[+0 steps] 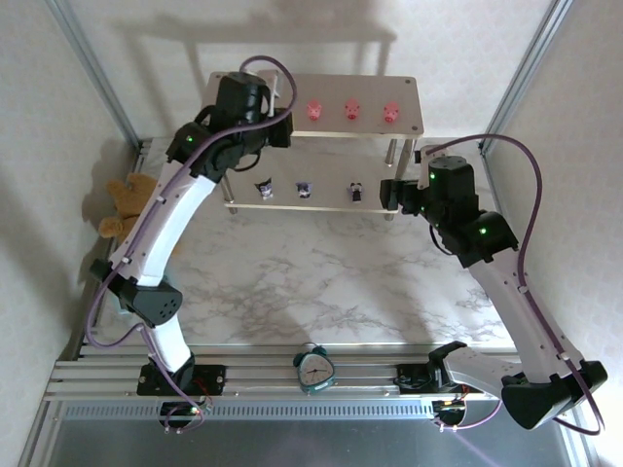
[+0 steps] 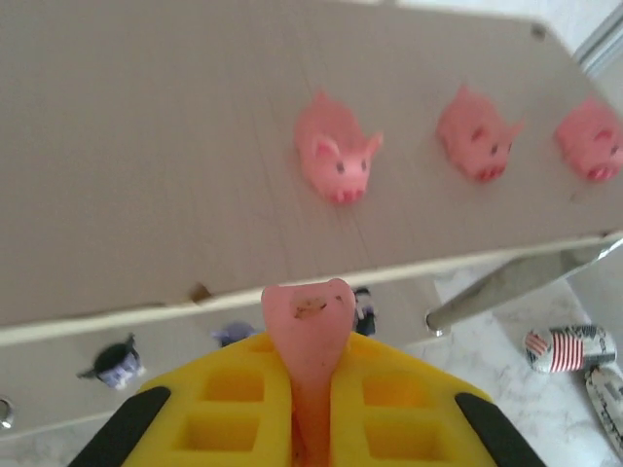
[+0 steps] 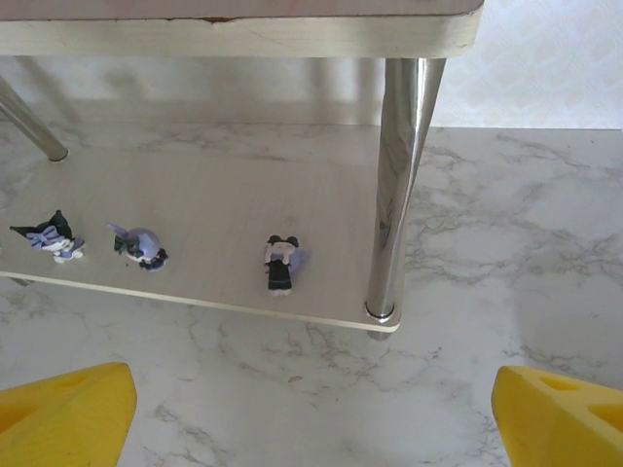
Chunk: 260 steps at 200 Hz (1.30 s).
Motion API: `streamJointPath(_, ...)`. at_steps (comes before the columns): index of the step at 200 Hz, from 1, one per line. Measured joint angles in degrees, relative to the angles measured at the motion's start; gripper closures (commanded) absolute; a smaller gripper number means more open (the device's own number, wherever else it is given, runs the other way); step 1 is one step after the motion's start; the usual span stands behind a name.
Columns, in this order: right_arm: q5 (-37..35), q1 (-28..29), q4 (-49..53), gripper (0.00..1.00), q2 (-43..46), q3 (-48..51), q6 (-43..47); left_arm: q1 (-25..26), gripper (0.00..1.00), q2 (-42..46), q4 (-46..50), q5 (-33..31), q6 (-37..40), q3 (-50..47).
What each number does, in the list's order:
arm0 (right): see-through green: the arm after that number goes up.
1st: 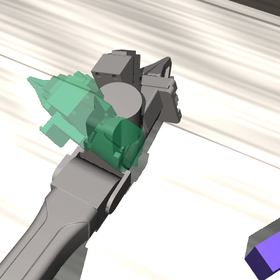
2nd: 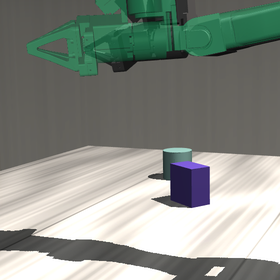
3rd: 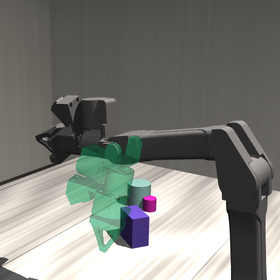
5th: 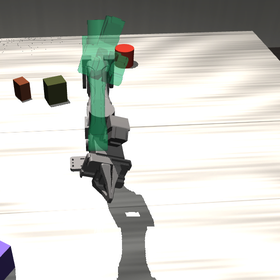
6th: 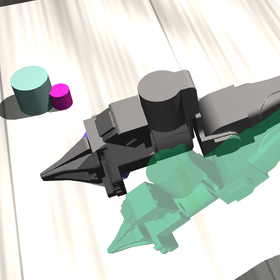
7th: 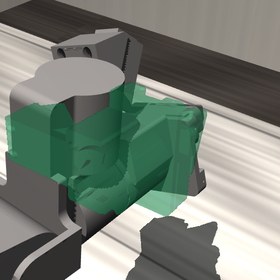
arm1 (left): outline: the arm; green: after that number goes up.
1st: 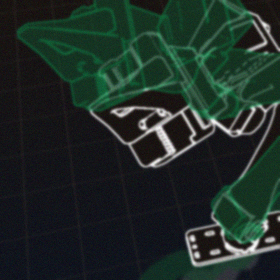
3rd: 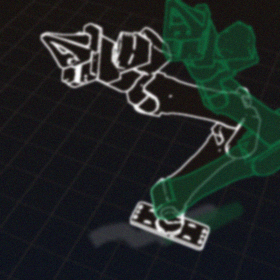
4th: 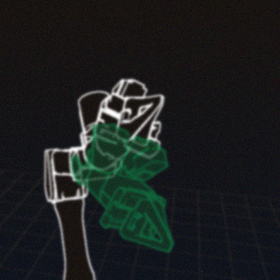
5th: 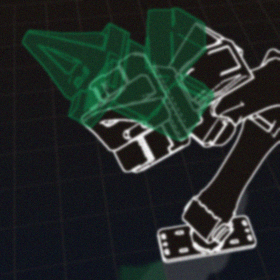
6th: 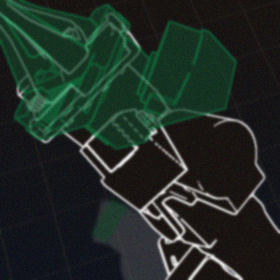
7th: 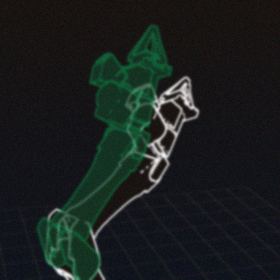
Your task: Place and organize the plastic toys onto the shelf
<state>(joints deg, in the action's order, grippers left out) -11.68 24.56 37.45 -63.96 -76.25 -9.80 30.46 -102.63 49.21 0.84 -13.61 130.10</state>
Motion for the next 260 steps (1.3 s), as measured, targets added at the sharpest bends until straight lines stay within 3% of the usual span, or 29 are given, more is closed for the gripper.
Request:
streamJointPath(74,1.31,0.0,-0.46,0.06,-0.37,-0.04,-0.04,-5.03,0.9,-6.34,0.17,3.04,2.14,2.25)
streamJointPath(260,2.54,0.0,-0.83,0.05,-1.64,-0.59,-0.44,-7.43,0.9,-8.52,-1.81,3.96,3.39,3.74)
